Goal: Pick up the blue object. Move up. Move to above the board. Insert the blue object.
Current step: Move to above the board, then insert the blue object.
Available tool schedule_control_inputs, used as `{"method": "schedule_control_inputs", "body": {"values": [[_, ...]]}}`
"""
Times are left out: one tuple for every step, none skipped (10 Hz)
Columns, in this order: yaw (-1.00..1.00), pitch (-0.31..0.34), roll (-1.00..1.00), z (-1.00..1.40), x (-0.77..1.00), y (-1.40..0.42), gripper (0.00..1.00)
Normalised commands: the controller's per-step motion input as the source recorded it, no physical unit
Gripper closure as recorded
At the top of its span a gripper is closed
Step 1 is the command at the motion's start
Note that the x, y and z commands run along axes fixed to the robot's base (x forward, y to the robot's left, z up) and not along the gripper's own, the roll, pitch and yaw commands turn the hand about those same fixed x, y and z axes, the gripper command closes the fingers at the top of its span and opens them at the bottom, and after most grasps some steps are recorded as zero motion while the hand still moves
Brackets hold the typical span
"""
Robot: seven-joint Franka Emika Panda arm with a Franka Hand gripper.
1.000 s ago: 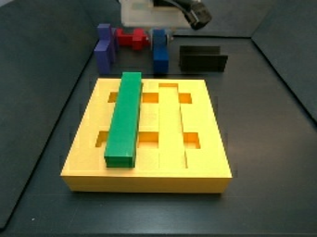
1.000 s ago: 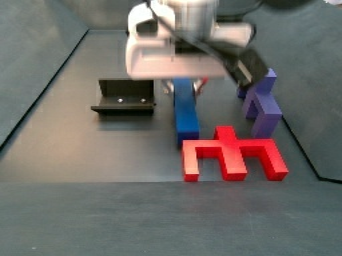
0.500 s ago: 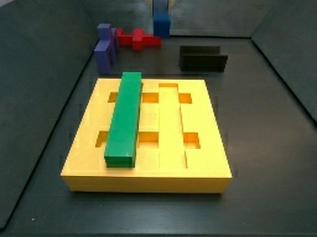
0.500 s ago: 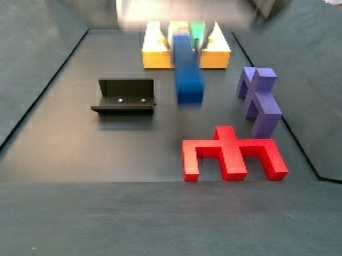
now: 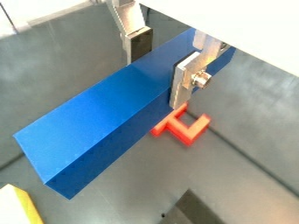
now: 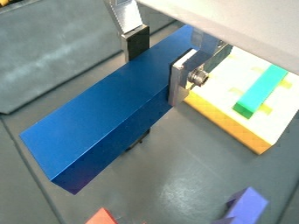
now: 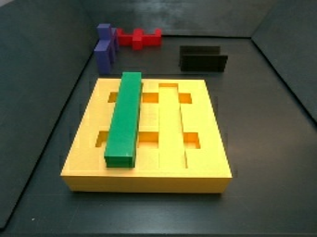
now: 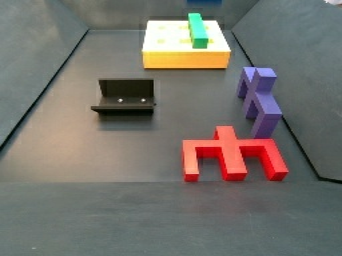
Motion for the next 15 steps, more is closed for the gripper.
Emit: {"method": "schedule_control_inputs", "body": {"values": [[0.00, 0.070, 0.01, 0.25, 0.05, 0.01, 1.00], [-0.25, 0.248, 0.08, 0.21, -0.05, -1.40, 1.00], [-0.19, 0.221, 0.10, 0.20, -0.06, -1.40, 1.00], [-0.13, 0.178, 0.09, 0.21, -0.06, -1.40, 1.00], [-0.04, 0.119, 0.01, 0.21, -0.05, -1.40, 1.00], [-0.02, 0.109, 0.01, 0.21, -0.04, -1.40, 1.00], [-0.01, 0.099, 0.00, 0.23, -0.04, -1.40, 1.00], [0.00, 0.083, 0.00, 0.23, -0.03, -1.40, 1.00], [0.00, 0.095, 0.01, 0.24, 0.01, -1.40, 1.00], [0.01, 0.114, 0.00, 0.25, 0.04, -1.40, 1.00], [0.00, 0.150, 0.01, 0.09, 0.07, -0.49, 1.00], [0.00, 0.153, 0.01, 0.05, 0.08, -0.25, 1.00], [0.00, 0.000, 0.00, 0.00, 0.03, 0.00, 1.00], [-0.06, 0.000, -0.01, -0.15, 0.25, 0.00, 1.00], [-0.03, -0.019, 0.00, -0.50, 0.25, 0.00, 1.00]]}}
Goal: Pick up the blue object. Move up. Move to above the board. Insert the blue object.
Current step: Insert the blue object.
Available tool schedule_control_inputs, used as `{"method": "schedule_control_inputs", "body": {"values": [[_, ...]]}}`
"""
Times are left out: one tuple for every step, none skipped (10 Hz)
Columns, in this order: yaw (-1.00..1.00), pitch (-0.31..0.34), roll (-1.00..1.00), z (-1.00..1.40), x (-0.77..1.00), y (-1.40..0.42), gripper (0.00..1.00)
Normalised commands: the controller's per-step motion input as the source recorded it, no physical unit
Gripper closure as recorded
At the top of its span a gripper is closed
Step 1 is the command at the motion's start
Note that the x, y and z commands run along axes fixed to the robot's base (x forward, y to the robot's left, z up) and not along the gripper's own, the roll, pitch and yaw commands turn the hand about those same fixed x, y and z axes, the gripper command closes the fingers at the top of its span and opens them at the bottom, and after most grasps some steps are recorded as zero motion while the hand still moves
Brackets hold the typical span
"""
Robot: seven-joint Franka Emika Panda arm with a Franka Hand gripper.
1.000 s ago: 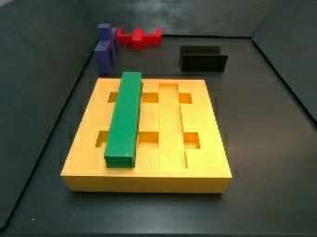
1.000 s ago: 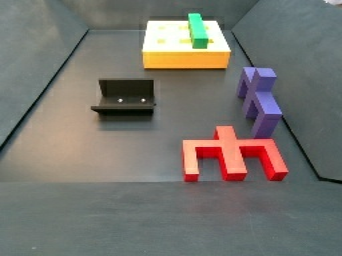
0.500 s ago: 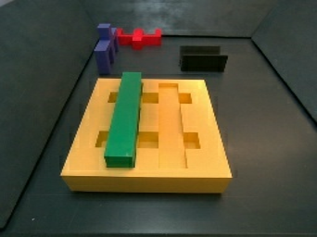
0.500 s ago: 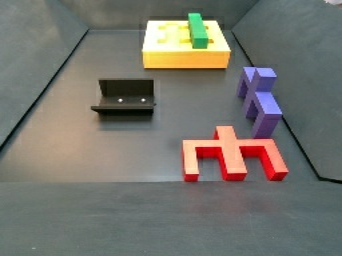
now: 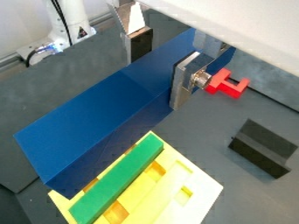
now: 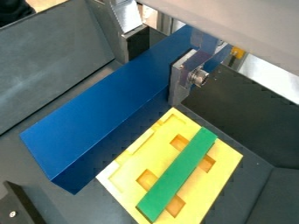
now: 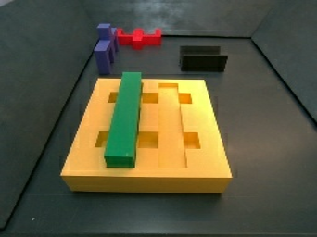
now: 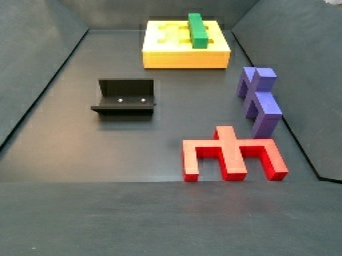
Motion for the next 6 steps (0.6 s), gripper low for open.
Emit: {"method": "schedule_control_inputs", "body": {"values": [[0.00, -0.051, 0.04, -0.85, 0.29, -0.07, 1.00], [0.00, 0.000, 0.13, -0.99, 0.45, -0.11, 1.00], [0.00, 0.000, 0.15, -0.97, 0.40, -0.13, 1.00], [0.00, -0.007, 0.13, -1.00, 0.38, -0.14, 1.00], [0.00, 0.000, 0.14, -1.00, 0.37, -0.10, 1.00], [0.00, -0.021, 0.17, -0.97, 0.17, -0.17, 1.00]]}}
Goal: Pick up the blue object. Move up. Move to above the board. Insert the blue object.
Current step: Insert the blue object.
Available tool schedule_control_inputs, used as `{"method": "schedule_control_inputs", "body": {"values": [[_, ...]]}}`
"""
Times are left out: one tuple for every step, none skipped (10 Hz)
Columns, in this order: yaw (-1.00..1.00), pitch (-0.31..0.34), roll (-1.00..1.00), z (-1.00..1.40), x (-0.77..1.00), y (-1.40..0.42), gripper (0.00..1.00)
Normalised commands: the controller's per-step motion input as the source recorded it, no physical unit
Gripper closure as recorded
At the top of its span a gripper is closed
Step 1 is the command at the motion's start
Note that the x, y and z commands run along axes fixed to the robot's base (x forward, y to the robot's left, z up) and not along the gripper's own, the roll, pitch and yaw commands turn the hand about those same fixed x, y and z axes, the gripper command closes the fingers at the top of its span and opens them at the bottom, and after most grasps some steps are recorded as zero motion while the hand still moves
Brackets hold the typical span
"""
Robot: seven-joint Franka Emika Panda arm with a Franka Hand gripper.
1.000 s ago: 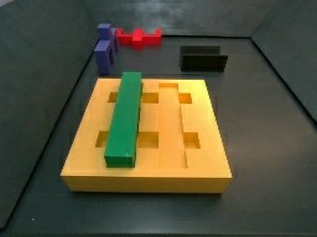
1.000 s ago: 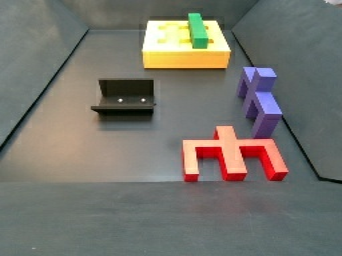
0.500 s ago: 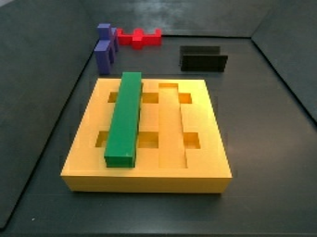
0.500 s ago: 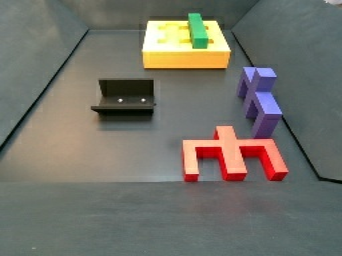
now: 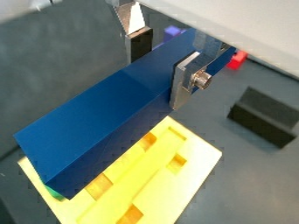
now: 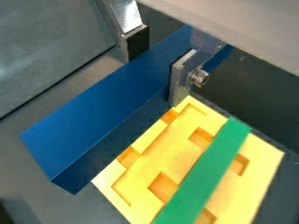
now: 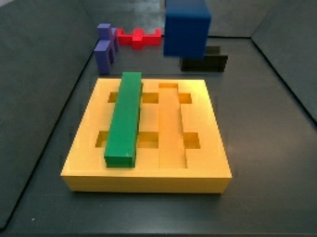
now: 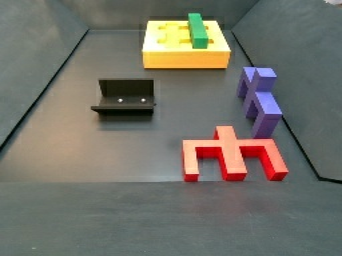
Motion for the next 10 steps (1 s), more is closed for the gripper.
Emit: {"method": "schedule_control_inputs", "body": {"values": [[0.00, -0.056, 0.18, -0.96, 0.07, -0.17, 1.00], [0.00, -0.074, 0.17, -0.96, 0.00, -0.19, 1.00], [0.00, -0.116, 0.19, -0.90, -0.11, -0.24, 1.00], [0.00, -0.097, 0.12, -0.90, 0.00, -0.16, 1.00], [0.00, -0.079, 0.00, -0.78, 0.00, -0.08, 1.00], [0.00, -0.114, 0.00, -0.76, 0.00, -0.05, 1.00], [0.00, -0.103, -0.02, -0.74, 0.00, -0.02, 1.00], [0.00, -0.084, 0.00, -0.61, 0.00, -0.03, 1.00], [0.00, -0.027, 0.00, -0.33, -0.03, -0.06, 1.00], [0.01, 0.000, 0.05, -0.19, 0.00, -0.09, 1.00]]}}
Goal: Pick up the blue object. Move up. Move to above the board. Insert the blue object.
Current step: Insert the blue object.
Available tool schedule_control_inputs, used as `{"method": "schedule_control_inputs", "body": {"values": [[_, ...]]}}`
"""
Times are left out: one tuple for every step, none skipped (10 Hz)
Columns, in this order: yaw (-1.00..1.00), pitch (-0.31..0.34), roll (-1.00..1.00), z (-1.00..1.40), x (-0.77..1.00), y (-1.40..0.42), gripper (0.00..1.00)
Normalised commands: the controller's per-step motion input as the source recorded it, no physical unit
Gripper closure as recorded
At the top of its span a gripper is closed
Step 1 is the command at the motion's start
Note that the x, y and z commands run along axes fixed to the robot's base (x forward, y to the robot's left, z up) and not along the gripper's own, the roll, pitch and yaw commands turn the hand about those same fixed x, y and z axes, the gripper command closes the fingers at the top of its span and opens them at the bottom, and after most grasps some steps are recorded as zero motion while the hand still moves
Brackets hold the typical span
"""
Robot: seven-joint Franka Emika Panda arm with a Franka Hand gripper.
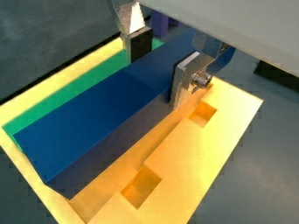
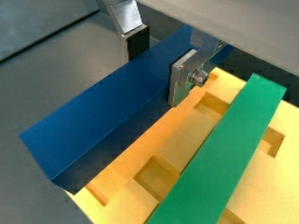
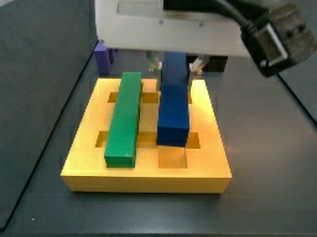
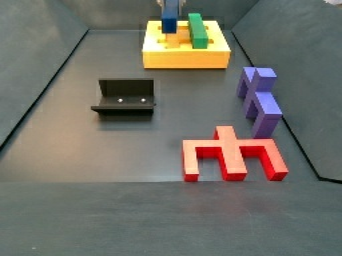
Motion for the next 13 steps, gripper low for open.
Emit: {"method": "schedule_control_inputs", "body": {"values": [[0.01, 0.000, 0.09, -0.26, 0.00, -0.15, 1.00], [0.04, -0.019, 0.15, -0.40, 0.00, -0.24, 1.00], [0.07, 0.000, 0.16, -0.47, 0.13, -0.21, 1.00], [0.09, 0.000, 0.23, -0.45, 0.12, -0.17, 1.00], [0.04, 0.050, 0.26, -0.29, 0.28, 0.00, 1.00], [0.23, 0.007, 0.31, -0.17, 0.01, 0.00, 1.00], [0.22, -0.010, 0.29, -0.16, 0.00, 0.00, 1.00], [0.21, 0.000, 0.23, -0.12, 0.00, 0.00, 1.00], [0.25, -0.037, 0.20, -0.10, -0.08, 0.00, 1.00], [0.11, -0.027, 0.03, -0.19, 0.01, 0.00, 1.00], [0.01, -0.001, 0.01, -0.28, 0.11, 0.00, 1.00], [0.00, -0.056, 0.02, -0.30, 0.00, 0.00, 1.00], [0.00, -0.061, 0.01, -0.29, -0.08, -0.01, 1.00]]}}
